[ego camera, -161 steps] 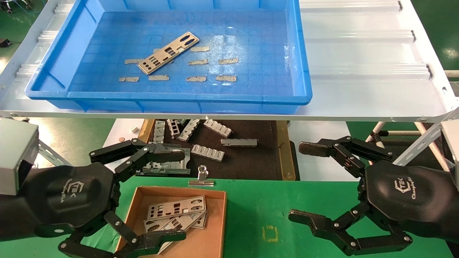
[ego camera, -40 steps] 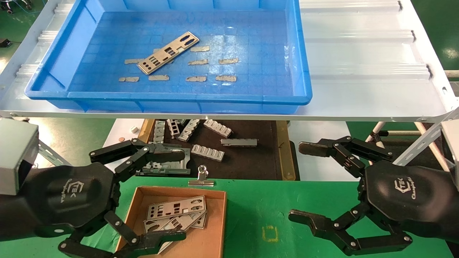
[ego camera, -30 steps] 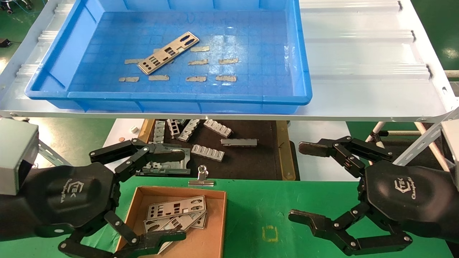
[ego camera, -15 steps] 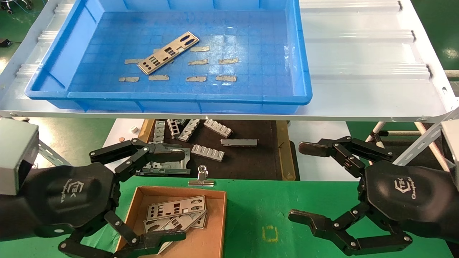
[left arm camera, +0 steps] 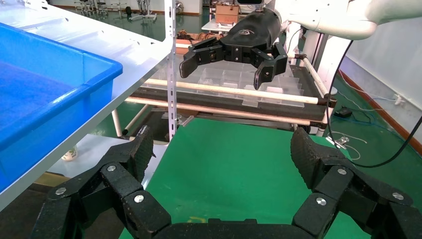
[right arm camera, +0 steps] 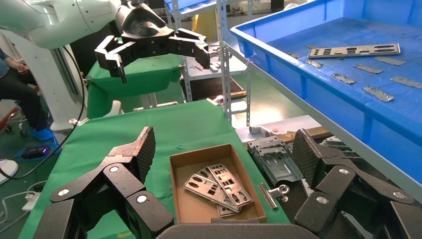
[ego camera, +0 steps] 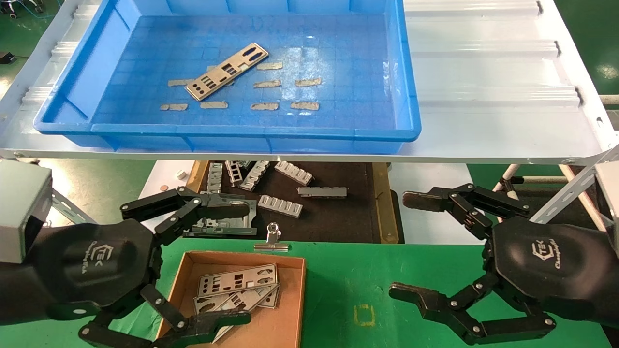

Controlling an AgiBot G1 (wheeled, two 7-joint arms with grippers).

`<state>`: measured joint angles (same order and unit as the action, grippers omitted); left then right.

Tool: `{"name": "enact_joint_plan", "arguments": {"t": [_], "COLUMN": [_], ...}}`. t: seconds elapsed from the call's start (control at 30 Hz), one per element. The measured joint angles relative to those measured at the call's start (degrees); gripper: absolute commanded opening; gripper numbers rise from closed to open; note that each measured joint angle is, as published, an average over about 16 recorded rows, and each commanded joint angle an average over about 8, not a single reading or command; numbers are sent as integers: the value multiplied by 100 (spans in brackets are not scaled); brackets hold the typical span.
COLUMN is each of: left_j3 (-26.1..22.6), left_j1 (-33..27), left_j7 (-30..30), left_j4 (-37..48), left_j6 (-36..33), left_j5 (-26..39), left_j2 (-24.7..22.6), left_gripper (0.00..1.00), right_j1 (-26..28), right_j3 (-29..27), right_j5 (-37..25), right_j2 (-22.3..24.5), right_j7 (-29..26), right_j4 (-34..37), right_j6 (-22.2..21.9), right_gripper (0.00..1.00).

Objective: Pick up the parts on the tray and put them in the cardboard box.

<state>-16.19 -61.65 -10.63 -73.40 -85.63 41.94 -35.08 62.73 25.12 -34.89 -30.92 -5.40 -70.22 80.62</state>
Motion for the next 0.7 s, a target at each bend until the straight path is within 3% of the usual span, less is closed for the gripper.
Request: {"name": "enact_joint_plan", "arguments": {"t": [0.7], "left_j3": [0], "left_j1": [0], "left_j7": [0], "left_j4": [0], "left_j6": [0], "left_j5": [0], "left_j2": [0], "left_gripper": [100], "right_j1": [0], "right_j3": [0], "right_j5": [0], "right_j2": [0], "right_j7": [0], "right_j4": [0], "right_j6": [0], "right_gripper": [100]}}
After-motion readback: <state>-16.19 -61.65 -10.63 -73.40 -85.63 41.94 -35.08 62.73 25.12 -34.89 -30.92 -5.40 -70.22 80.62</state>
